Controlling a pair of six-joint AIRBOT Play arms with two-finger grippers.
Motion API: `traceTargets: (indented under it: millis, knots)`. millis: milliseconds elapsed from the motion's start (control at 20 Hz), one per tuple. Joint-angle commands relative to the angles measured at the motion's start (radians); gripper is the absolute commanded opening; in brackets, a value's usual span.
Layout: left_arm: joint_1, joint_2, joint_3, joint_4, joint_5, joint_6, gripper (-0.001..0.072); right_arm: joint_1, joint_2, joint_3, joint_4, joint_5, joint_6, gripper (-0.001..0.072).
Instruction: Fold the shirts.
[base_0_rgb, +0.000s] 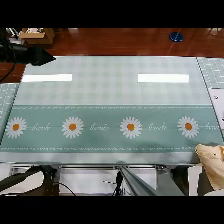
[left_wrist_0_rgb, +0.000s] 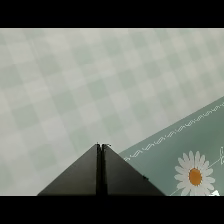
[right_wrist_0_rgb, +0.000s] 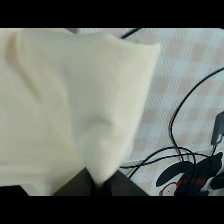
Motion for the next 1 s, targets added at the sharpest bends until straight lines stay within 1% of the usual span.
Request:
traceTargets:
  millis: [0,50,150,200,250,300,350,400,450,500,550,600,650,700,750,800,850,900,950]
  knots:
    - [0.000,0.001,0.000,0.000,0.003,0.002,0.0024,-0.032,0.005,-0.010,-0.049,-0.009,-0.006,0.0032]
    - [0.000,0.001,0.000,0.000,0.004,0.002,0.0025,-0.032,0.005,-0.010,-0.049,-0.012,-0.006,0.0077]
    - [0.000,0.000,0.000,0.000,0.010,0.002,0.0024,-0.032,0.005,-0.010,-0.048,-0.045,-0.014,0.0456]
    - [0.000,0.000,0.000,0.001,0.015,0.002,0.0024,-0.031,0.005,-0.010,-0.048,-0.066,-0.025,0.0480]
    - [0.000,0.000,0.000,0.001,0.024,0.002,0.0024,-0.029,0.005,-0.010,-0.042,-0.101,-0.029,0.0480]
    - [0.000,0.000,0.000,0.000,0.042,0.002,0.0024,-0.029,0.005,-0.004,0.023,-0.171,-0.029,0.0479]
    - [0.000,0.000,0.000,0.000,0.066,0.002,0.0025,-0.029,-0.002,0.021,0.144,-0.243,-0.055,0.0478]
    - [-0.003,0.000,0.000,0.000,0.098,0.002,0.0025,-0.011,-0.016,0.071,0.312,-0.327,-0.109,0.0478]
    - [-0.006,0.000,0.000,-0.001,0.132,0.002,0.0026,0.023,-0.032,0.128,0.466,-0.408,-0.142,0.0476]
    - [-0.014,0.000,0.000,-0.001,0.167,0.002,0.0033,0.079,-0.054,0.190,0.636,-0.496,-0.163,0.0457]
    - [-0.026,-0.001,0.000,0.000,0.211,0.002,0.0094,0.157,-0.086,0.252,0.791,-0.552,-0.192,0.0449]
    - [-0.045,-0.004,0.000,-0.001,0.258,0.002,0.0267,0.248,-0.124,0.309,0.897,-0.574,-0.212,0.0449]
    - [-0.068,-0.011,0.000,0.000,0.301,0.002,0.0497,0.367,-0.171,0.364,0.961,-0.573,-0.218,0.0449]
    - [-0.098,-0.019,0.001,0.001,0.327,0.018,0.0581,0.491,-0.214,0.404,0.963,-0.569,-0.217,0.0449]
    - [-0.127,-0.027,0.002,0.010,0.328,0.068,0.0581,0.631,-0.259,0.431,0.938,-0.570,-0.214,0.0449]
    - [-0.169,-0.035,0.002,0.068,0.322,0.063,0.0581,0.754,-0.300,0.444,0.897,-0.569,-0.203,0.0449]
    - [-0.211,-0.042,0.002,0.164,0.309,-0.002,0.0581,0.878,-0.343,0.445,0.840,-0.570,-0.177,0.0454]
    - [-0.257,-0.047,0.002,0.301,0.288,-0.119,0.0581,0.982,-0.386,0.445,0.779,-0.565,-0.140,0.0497]
    - [-0.296,-0.053,0.002,0.436,0.255,-0.235,0.0581,1.079,-0.432,0.446,0.716,-0.556,-0.096,0.0557]
